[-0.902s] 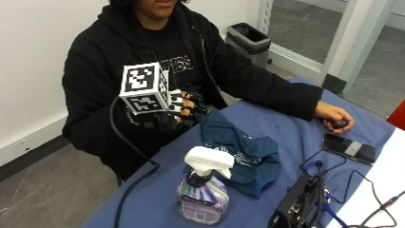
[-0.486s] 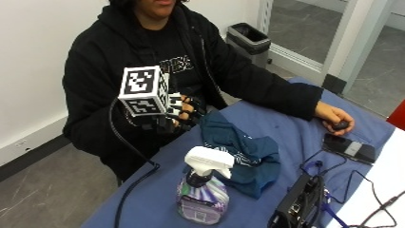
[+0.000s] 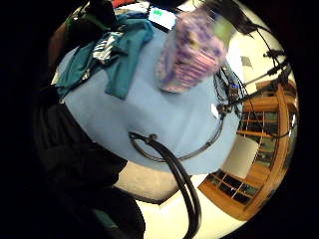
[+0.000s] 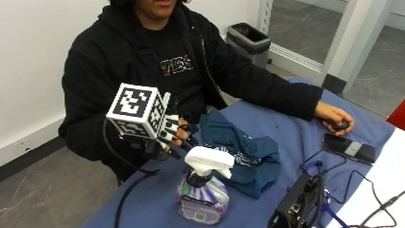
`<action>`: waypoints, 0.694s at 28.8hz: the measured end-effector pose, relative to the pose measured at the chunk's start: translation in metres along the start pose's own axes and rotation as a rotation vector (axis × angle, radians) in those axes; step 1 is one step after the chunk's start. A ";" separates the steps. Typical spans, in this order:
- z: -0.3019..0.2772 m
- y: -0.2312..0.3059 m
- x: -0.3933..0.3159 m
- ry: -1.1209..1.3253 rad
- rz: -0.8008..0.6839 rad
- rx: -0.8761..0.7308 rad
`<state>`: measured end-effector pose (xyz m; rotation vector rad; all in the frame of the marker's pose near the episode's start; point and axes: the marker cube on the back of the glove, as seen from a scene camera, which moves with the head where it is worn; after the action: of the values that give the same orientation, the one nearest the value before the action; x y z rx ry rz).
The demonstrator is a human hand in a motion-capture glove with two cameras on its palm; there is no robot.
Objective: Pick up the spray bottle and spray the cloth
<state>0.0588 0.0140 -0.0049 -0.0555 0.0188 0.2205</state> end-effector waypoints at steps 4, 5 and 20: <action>-0.011 0.005 0.026 0.010 0.130 0.014; -0.015 0.006 0.033 0.016 0.160 0.024; -0.065 -0.033 0.121 -0.286 0.348 0.350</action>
<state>0.1829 0.0047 -0.0708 0.3303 -0.2192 0.5679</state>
